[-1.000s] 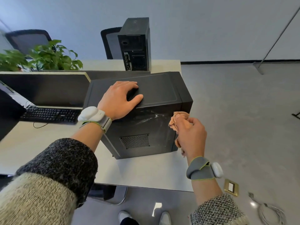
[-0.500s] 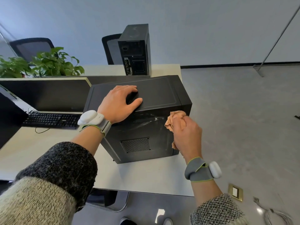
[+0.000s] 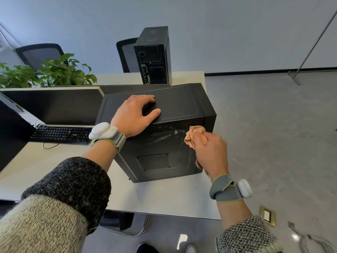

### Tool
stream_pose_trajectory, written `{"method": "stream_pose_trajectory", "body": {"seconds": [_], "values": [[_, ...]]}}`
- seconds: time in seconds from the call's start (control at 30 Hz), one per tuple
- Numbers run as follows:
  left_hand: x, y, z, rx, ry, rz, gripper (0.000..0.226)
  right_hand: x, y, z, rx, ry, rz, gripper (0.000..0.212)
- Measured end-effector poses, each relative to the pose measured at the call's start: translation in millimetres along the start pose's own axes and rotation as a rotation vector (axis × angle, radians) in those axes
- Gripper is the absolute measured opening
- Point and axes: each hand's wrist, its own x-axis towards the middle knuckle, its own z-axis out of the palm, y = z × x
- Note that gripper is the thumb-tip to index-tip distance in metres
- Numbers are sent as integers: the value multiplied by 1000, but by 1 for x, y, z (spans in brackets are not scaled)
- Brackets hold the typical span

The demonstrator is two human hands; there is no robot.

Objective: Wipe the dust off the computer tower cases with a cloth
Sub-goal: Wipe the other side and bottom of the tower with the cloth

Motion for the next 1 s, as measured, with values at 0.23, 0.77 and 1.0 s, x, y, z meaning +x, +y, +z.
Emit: {"method": "stream_pose_trajectory", "body": {"seconds": [0.23,0.77,1.0], "values": [[1,1,0,-5,-2,-12,51,1,-13,5,63,33,-35,41],[0,-1,0,-19,0,-18,49,3,-19,6,-68,-37,-60,45],[0,-1,0,-24,8,-18,48,-3,-28,11,-69,-56,-56,42]]}}
